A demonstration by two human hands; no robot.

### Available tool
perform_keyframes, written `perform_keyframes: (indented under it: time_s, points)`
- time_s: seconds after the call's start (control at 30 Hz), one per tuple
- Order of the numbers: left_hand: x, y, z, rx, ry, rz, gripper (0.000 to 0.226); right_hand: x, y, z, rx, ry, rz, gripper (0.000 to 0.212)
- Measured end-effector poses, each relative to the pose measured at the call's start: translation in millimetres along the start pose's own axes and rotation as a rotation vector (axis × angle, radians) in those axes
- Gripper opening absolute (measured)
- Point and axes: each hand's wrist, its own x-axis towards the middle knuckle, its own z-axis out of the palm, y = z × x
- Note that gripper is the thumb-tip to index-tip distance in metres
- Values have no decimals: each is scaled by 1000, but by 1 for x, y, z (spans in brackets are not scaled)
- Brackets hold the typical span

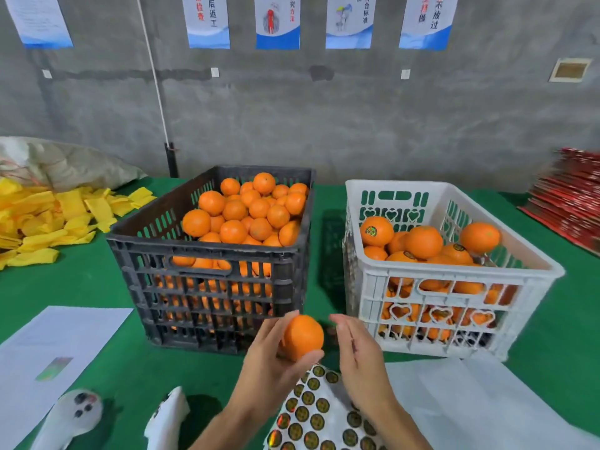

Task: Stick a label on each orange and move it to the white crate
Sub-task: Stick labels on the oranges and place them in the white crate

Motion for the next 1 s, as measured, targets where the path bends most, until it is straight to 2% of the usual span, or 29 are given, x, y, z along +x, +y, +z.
perform_keyframes:
  time_s: [0.17, 0.27, 0.37, 0.57, 0.67, 0.77, 1.0]
  points:
    - [-18, -35, 21, -172, 21, -193, 72, -20, 43, 0, -276, -312, -12, 38]
    - [-26, -41, 30, -203, 4, -196, 70, -31, 52, -1, -402, -326, -33, 60]
    - [-29, -43, 33, -170, -5, -163, 67, -32, 59, -2, -465, -266, -13, 64]
    - [-34, -50, 38, -186, -62, -44, 73, -31, 62, 0, -307, -228, 66, 47]
    - [-36, -49, 41, -224, -165, -66, 74, -30, 59, 0, -243, -249, 79, 34]
    - [-37, -47, 45, -146, -243, -53, 73, -29, 56, -5, -152, -257, 118, 24]
    - [-39, -43, 42, -136, -222, -40, 66, -25, 52, -14, 4, -307, 229, 17]
